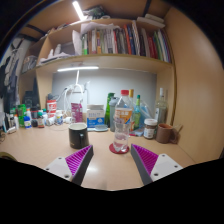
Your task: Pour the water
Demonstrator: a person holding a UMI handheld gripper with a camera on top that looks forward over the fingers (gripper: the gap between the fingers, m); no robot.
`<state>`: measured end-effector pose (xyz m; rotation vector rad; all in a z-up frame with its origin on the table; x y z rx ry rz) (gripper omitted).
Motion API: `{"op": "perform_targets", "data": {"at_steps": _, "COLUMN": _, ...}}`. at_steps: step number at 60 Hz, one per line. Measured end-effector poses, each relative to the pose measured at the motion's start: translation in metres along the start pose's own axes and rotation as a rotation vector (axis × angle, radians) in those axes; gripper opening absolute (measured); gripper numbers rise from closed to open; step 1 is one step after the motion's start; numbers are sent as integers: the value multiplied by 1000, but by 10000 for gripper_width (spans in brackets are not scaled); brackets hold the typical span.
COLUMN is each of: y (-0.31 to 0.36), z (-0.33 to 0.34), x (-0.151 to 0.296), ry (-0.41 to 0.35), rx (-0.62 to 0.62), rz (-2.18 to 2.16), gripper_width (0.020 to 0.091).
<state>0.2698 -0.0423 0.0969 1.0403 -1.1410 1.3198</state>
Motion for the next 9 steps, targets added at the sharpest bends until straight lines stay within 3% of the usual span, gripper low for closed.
{"op": "perform_targets", "data": {"at_steps": 9, "y": 19, "z": 52, "x": 15, "ry": -41, "rx": 33, "rz": 15, "gripper_width": 848}}
Point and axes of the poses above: the point between the fingertips, and its own axes, seen from behind it with the camera up: y to the left, x up, z backward, against the way the camera looks, the point moved 3 cm from there along z, backward, against the way the camera looks, and after that the axes turned 4 degrees about -x, right-handed, at the moved point
